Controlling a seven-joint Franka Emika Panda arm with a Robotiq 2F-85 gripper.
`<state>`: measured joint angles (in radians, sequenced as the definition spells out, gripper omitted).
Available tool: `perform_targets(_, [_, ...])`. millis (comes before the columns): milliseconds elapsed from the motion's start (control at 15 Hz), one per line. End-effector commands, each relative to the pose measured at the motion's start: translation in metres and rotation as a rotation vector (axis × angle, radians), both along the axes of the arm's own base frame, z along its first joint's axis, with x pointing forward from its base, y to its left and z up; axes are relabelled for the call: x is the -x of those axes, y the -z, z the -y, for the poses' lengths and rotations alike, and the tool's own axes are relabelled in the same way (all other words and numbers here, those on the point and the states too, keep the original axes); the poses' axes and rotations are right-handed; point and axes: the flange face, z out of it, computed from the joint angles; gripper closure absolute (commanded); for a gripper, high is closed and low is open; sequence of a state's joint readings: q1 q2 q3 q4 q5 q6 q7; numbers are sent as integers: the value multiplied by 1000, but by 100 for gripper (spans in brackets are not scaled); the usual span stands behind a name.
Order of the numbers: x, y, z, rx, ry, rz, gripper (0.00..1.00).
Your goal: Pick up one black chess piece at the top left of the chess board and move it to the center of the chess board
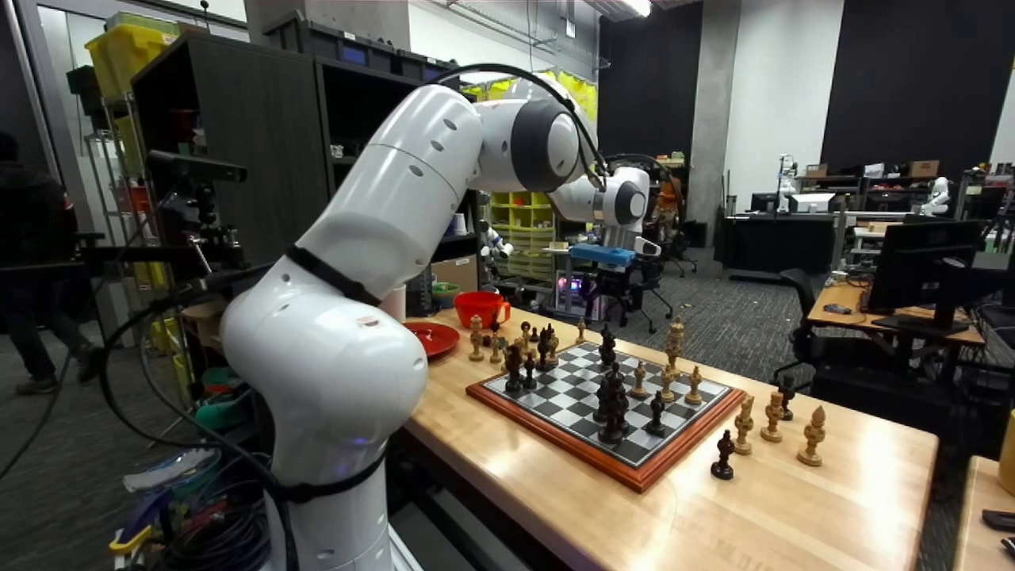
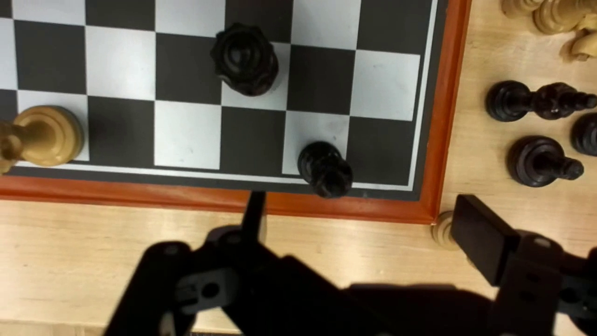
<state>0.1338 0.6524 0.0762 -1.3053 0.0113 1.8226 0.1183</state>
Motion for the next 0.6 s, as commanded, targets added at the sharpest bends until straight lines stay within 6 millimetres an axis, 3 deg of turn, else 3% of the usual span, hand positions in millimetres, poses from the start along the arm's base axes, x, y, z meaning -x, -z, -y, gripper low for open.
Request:
perform_targets(0, [-6, -4, 0, 6, 45, -31, 0])
perform_targets(400, [-7, -1, 3, 8, 68, -70, 0])
perform_targets(467, [-6, 2, 4, 8, 72, -75, 25])
perform_targets(533, [-6, 3, 5, 9, 78, -82, 26])
